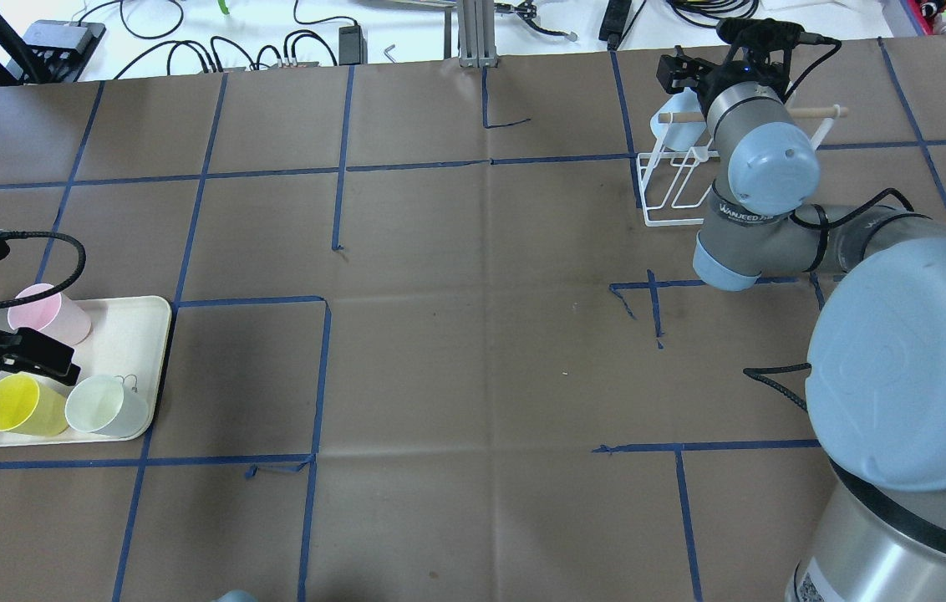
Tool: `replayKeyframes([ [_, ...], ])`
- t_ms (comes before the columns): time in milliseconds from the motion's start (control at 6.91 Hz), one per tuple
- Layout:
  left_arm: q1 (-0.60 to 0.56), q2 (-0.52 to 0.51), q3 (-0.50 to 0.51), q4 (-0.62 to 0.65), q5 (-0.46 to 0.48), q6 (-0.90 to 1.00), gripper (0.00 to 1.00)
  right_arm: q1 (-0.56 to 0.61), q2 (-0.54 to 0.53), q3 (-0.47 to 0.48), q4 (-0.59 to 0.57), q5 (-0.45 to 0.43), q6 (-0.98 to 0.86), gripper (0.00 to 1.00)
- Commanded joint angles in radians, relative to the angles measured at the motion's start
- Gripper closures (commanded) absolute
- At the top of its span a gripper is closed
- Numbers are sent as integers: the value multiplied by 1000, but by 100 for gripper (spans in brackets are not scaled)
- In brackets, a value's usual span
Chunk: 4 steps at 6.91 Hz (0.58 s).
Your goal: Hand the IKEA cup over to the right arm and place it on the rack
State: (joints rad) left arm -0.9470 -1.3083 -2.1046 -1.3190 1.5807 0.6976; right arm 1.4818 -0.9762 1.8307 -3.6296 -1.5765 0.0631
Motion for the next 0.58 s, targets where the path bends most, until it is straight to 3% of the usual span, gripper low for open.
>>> replayKeyframes([
  [0,1,-35,-133,194,-11,-6,1,3,-9,-34,2,4,9,0],
  [434,1,-142,-256,406,-8,-4,1,14,-112,-39,81,12,9,0],
])
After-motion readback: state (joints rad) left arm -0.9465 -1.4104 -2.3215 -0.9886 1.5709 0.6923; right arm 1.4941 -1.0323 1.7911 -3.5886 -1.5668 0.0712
